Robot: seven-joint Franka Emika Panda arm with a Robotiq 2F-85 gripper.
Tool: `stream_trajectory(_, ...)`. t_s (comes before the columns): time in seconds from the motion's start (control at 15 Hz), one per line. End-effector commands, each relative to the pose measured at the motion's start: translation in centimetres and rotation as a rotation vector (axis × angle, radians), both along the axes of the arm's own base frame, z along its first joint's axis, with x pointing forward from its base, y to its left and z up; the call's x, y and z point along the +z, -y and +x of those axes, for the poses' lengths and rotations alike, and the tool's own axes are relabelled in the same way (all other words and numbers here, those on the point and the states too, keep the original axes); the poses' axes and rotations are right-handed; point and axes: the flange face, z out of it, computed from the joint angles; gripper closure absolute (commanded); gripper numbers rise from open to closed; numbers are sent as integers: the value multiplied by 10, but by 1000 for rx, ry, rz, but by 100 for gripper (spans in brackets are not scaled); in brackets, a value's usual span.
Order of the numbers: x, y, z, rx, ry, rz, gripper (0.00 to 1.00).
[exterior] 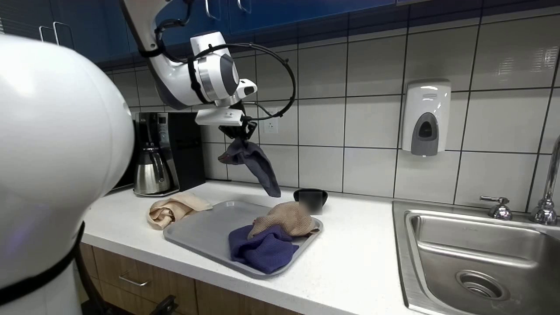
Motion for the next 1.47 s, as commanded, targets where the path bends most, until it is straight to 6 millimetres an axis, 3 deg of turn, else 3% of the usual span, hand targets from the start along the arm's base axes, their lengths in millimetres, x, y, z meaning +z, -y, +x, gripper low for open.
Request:
stream_trajectory(0.0,8,-1,-24,53,-10,1,98)
stream_trajectory(0.47,-8,-5,-41,94,-74,-10,98)
stream_trajectory(1.0,-36,5,-40,69,-146,-52,98)
stream_trajectory(1.4,-69,8,-31,67,-214,-113,98)
